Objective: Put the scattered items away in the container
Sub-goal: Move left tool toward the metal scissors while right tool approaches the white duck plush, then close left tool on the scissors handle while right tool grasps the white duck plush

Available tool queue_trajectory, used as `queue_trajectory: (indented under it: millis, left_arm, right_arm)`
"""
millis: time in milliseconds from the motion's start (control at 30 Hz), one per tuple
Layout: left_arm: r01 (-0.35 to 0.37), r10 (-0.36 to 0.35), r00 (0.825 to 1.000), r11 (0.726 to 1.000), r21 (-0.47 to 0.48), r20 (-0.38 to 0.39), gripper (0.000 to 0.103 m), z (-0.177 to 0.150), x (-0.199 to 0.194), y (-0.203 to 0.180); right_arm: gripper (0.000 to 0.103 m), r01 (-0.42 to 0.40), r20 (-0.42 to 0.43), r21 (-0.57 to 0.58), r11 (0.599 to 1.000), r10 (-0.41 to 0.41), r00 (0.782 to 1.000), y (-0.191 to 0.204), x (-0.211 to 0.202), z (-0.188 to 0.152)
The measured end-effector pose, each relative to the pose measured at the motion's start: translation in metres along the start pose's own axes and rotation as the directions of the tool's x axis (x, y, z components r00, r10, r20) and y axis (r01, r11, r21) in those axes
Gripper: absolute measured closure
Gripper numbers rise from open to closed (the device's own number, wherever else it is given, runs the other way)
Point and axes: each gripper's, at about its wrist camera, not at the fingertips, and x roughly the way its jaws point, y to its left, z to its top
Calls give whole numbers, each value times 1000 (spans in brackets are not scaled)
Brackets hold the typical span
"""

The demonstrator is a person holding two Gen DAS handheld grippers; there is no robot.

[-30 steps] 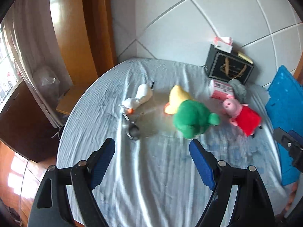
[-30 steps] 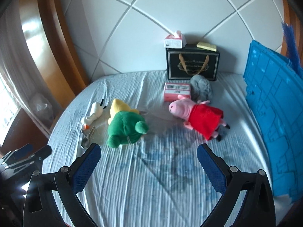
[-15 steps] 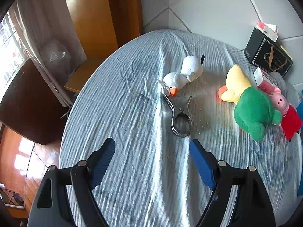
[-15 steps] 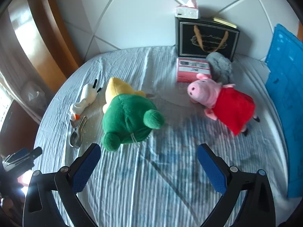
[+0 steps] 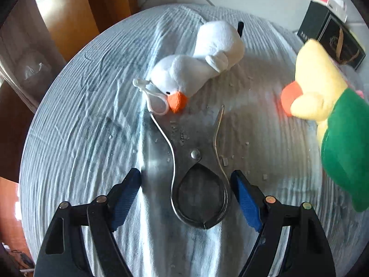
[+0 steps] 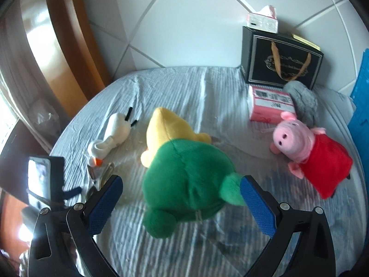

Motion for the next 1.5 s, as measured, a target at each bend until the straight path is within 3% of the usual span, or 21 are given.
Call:
queue_trajectory:
  millis: [33, 100, 133, 267, 467, 500, 567, 600, 700, 767, 800, 933, 1000, 1067, 1400, 1500]
  left_arm:
    - [-6, 6, 1000, 1000, 7, 17, 29, 0, 0, 2]
    - [-4, 3, 999, 1000, 6, 45, 54, 1, -2, 7]
    - [-3, 3, 999, 1000, 2, 49, 59, 2, -3, 11]
    - [-23, 27, 996, 999, -49, 82, 58, 9, -8, 38]
    - [-64, 87, 979, 989, -130, 182, 59, 26, -16, 82]
    - [-69, 93, 979, 988, -136, 181, 59, 26, -13, 86]
    - [-66, 92, 980, 987, -150, 175, 59, 23, -7, 94]
    - [-68, 96, 980, 986, -155, 175, 58, 21, -5, 98]
    - [-100, 127, 978, 982, -163, 164, 58, 18, 1, 110]
    - [-101, 123, 983, 982, -161, 134, 58, 23, 7, 118]
    - [-89, 109, 987, 983, -158, 120, 58, 27, 11, 121]
    - [-77, 94, 990, 985, -155, 106, 58, 36, 13, 122]
    - [-79, 96, 989, 986, -148, 114, 58, 39, 14, 121]
    - [-74, 91, 990, 987, -144, 112, 58, 42, 15, 121]
    - [-34, 55, 991, 985, -168, 124, 60, 32, 6, 120]
    - [-64, 87, 983, 987, -145, 160, 61, 26, -16, 113]
  right_arm:
    - [0, -8, 3, -10, 1000, 8, 1000, 6, 4, 1]
    - [0, -22, 5, -38, 999, 22, 1000, 20, 12, 4]
    - [0, -30, 4, -53, 998, 30, 1000, 27, 16, 5]
    - [0, -89, 22, -100, 991, 91, 996, 62, 31, 14]
    - [0, -158, 9, -79, 984, 159, 987, 105, 77, 34]
    - [0, -150, -5, -83, 985, 150, 989, 112, 89, 37]
    - [15, -125, -34, -104, 987, 122, 992, 123, 112, 42]
    - [17, -119, -46, -116, 986, 115, 992, 126, 119, 44]
    - [15, -127, -59, -199, 972, 117, 991, 140, 128, 51]
    - [2, -109, -80, -262, 959, 91, 993, 150, 139, 55]
    - [1, -89, -87, -281, 956, 67, 994, 152, 146, 55]
    - [2, -100, -217, -321, 942, 30, 976, 158, 175, 37]
    - [10, -123, -249, -336, 934, 38, 968, 162, 180, 24]
    - [30, -146, -271, -335, 931, 53, 961, 165, 183, 14]
    - [37, -104, -203, -302, 948, 43, 978, 164, 158, 7]
    - [37, -99, -171, -287, 953, 51, 984, 163, 141, 9]
